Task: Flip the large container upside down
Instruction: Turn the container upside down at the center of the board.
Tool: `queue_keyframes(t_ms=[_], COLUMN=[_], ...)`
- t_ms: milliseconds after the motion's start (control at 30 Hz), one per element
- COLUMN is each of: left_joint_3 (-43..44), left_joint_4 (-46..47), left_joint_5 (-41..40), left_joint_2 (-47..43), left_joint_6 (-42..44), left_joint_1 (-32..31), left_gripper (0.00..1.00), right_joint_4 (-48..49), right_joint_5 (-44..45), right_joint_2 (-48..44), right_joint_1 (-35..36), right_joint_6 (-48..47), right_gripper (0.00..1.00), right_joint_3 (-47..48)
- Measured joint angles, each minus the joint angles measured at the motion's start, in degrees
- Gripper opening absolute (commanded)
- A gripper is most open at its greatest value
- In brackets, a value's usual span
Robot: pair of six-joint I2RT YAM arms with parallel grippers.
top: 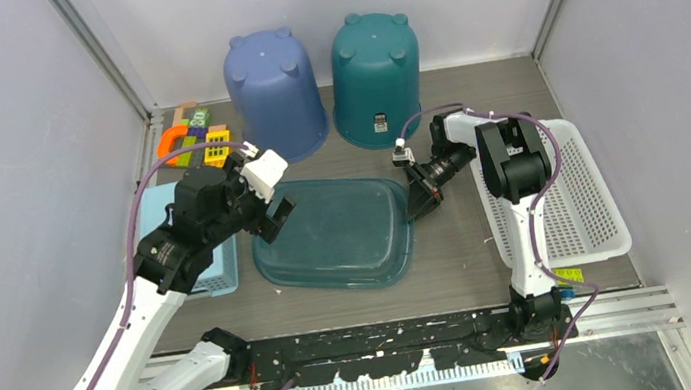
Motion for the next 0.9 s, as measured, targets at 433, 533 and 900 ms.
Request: queue_keyframes(t_ms=[433, 533, 900], left_joint_3=[-0.1, -0.1, -0.3], left_joint_4=[0.3, 0.4, 0.4], left_joint_5=[0.3, 0.3, 0.4], left_joint_2=[0.0, 0.0, 0.0], left_joint_6=[-0.5, -0.8, -1.0], left_joint_1=[0.3, 0.4, 0.4], left_gripper=[0.88, 0.88, 0.88], right_joint_4=[0.0, 0.0, 0.0], right_joint_5=[-0.3, -0.3, -0.3], right_joint_2=[0.0, 0.0, 0.0], right_joint_1=[0.0, 0.0, 0.0], right_joint_6=[0.0, 0.0, -0.2], right_gripper=[0.42, 0.46, 0.51], right_joint_3=[0.0, 0.0, 0.0])
